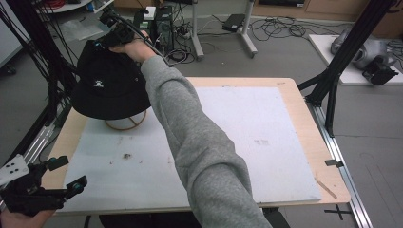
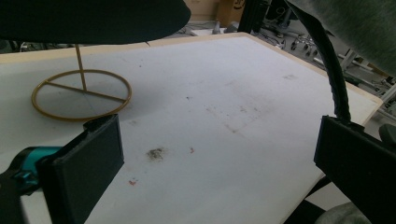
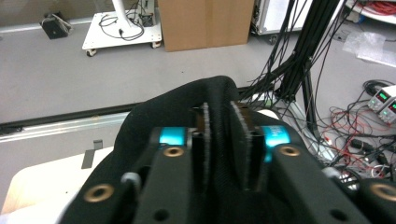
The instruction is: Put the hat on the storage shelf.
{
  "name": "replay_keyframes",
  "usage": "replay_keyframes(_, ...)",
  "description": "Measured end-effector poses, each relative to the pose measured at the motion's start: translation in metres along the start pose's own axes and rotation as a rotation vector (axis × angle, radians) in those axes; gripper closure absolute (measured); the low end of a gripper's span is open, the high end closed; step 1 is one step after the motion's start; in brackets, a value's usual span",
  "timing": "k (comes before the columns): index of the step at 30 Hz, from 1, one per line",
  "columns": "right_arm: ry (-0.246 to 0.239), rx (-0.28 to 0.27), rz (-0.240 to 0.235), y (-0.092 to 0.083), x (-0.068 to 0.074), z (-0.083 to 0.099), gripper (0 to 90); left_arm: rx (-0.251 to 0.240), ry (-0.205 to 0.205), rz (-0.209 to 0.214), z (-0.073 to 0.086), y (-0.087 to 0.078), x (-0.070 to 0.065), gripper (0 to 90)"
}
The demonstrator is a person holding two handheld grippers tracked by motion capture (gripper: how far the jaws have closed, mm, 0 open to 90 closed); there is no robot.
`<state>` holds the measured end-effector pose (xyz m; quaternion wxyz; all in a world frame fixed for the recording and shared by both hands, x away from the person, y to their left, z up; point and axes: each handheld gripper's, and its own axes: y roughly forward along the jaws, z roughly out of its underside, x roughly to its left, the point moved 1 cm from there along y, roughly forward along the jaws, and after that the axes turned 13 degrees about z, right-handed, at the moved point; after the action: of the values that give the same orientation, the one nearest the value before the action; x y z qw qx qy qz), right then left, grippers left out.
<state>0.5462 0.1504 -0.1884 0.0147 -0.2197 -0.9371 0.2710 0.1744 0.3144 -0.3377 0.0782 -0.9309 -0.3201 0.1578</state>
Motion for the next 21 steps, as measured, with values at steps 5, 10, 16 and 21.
replay_keyframes(5, 0.067, -0.030, 0.021, 0.0003, -0.0048, 0.0003, 38.7, -0.001, -0.006, -0.004, 0.0006, 0.0005, 0.0007, 1.7)
replay_keyframes(10, 0.087, -0.049, 0.073, -0.0016, -0.0061, -0.0003, 13.4, -0.002, 0.009, -0.007, -0.0007, 0.0005, -0.0015, 1.7)
replay_keyframes(16, 0.084, -0.051, 0.060, -0.0028, -0.0033, -0.0010, 10.7, 0.000, 0.011, -0.005, -0.0009, 0.0002, -0.0019, 1.7)
replay_keyframes(21, 0.088, -0.060, 0.083, -0.0082, 0.0006, -0.0019, 9.8, -0.002, 0.024, -0.002, -0.0034, 0.0005, -0.0058, 1.7)
